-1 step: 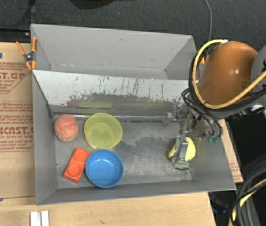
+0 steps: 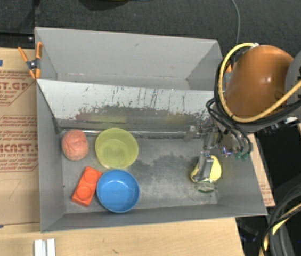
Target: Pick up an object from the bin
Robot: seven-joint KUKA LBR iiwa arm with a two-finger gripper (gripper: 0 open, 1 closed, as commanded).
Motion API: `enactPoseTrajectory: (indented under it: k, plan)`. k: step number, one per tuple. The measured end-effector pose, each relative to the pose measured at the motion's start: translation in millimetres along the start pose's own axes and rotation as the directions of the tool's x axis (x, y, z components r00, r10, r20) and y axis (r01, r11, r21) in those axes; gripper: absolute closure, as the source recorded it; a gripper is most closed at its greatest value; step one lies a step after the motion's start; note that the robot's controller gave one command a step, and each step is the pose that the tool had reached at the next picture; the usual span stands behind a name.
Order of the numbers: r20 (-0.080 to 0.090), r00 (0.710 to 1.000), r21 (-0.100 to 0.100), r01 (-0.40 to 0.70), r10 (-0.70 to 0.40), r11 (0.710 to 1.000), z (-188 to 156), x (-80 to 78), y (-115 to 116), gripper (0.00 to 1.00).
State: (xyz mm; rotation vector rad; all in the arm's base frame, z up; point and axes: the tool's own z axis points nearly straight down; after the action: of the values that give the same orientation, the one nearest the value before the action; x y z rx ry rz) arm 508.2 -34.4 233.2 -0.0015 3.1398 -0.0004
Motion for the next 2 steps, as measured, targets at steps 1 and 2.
enactPoseTrajectory:
  k: [1, 2]
  plan:
    - [-0.001, 0.967, -0.001, 0.254, -0.254, 0.967, 110, -57.1, 14, 0.0]
    - [0.004, 0.99, 0.004, 0.137, -0.138, 0.99, 74, -39.9, -113, 0.0]
